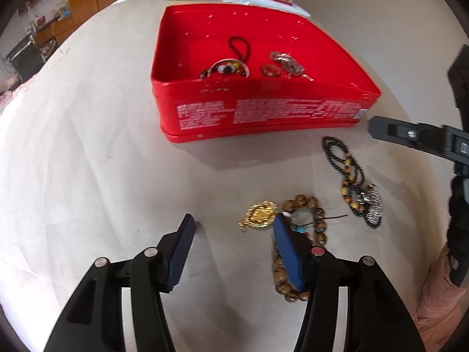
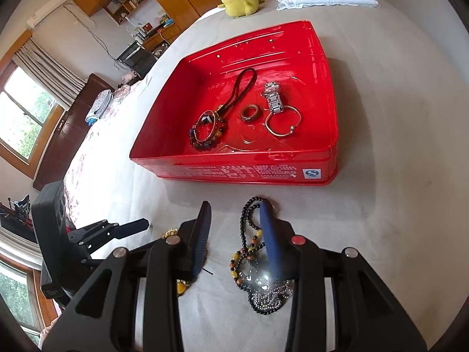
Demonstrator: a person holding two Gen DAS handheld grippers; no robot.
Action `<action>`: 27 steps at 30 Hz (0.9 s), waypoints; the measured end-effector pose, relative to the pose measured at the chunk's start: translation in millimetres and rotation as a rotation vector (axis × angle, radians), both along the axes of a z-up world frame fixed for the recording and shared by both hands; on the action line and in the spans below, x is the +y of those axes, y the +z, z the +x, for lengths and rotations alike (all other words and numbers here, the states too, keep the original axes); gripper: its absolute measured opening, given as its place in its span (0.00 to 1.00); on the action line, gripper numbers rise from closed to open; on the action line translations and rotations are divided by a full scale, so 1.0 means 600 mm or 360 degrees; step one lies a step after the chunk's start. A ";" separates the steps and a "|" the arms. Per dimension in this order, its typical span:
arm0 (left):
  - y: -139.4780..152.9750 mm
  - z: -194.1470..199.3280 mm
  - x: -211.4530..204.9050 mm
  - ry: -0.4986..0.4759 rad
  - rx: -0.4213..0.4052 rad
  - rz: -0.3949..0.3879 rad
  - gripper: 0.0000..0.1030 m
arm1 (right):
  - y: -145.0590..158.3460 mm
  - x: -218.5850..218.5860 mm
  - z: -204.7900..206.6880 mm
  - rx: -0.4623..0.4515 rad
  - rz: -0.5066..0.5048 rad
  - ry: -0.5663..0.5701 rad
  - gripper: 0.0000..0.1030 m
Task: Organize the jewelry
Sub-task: 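Lower the left tool onto the gold pendant and close it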
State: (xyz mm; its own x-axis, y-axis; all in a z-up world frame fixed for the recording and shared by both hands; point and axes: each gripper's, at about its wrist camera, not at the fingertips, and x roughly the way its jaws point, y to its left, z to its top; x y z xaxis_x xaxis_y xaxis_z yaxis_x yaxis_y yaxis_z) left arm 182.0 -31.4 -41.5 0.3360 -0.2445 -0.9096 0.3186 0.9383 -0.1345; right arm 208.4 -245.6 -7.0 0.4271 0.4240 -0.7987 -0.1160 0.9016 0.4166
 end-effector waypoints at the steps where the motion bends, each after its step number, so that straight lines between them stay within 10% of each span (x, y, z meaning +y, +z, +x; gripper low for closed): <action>1: -0.005 0.004 0.001 0.0023 0.0001 0.0018 0.54 | -0.001 0.000 0.001 0.0000 0.0001 0.0002 0.34; 27: -0.005 0.040 0.006 0.0130 0.0019 -0.0138 0.45 | -0.012 -0.004 0.004 0.0039 0.0035 -0.0004 0.34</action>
